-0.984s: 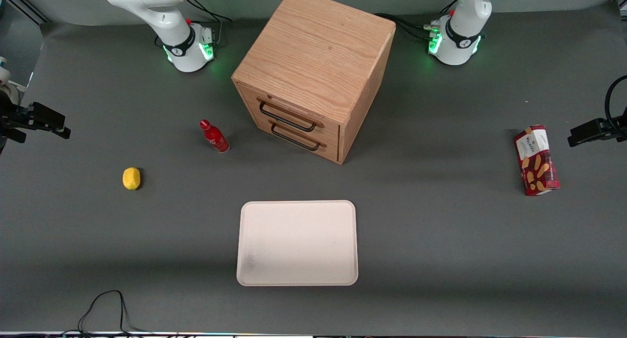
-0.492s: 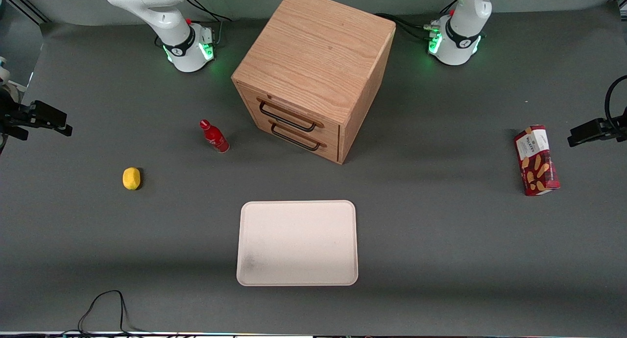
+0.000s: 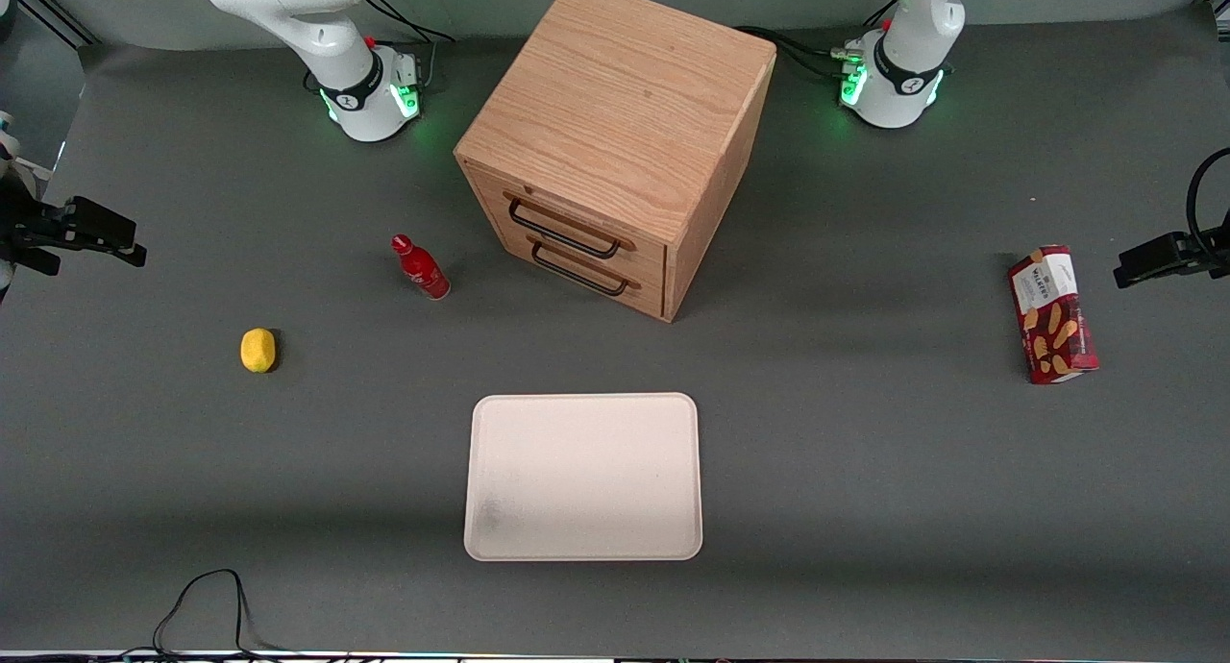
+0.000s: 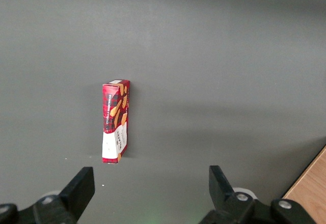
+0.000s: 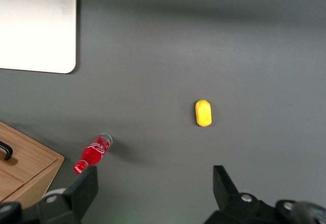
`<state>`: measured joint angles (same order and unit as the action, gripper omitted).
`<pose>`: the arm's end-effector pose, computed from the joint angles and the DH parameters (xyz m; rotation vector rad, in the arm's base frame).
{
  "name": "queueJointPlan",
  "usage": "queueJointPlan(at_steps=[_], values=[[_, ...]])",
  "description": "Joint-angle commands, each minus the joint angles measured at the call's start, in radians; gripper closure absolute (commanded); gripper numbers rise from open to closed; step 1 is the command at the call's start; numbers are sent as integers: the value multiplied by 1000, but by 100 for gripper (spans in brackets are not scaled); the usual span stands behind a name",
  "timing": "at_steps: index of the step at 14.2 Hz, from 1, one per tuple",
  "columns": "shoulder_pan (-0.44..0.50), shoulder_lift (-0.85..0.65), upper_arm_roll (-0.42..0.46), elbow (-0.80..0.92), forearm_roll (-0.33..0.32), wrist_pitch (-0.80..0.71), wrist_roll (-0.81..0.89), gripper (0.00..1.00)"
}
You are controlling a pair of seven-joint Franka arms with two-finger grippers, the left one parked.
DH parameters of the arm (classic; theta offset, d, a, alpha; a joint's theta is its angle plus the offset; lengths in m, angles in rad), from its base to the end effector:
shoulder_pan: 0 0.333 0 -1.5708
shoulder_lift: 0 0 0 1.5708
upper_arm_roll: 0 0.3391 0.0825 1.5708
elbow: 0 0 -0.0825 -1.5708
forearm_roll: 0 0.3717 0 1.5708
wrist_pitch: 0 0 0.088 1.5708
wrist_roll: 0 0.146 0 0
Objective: Place coke bottle on tray
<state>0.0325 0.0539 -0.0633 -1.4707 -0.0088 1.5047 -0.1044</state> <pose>0.5529 -0.0173 0.6191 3.1285 0.1145 -0.0322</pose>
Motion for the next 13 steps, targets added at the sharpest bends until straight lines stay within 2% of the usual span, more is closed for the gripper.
queueJointPlan(at_steps=[1, 7, 9, 13], values=[[52, -20, -9, -8, 13, -15, 55, 0], [249, -164, -69, -206, 15, 34, 205, 0], [377, -210, -124, -269, 13, 43, 305, 0], [503, -313, -168, -407, 12, 90, 360, 0]])
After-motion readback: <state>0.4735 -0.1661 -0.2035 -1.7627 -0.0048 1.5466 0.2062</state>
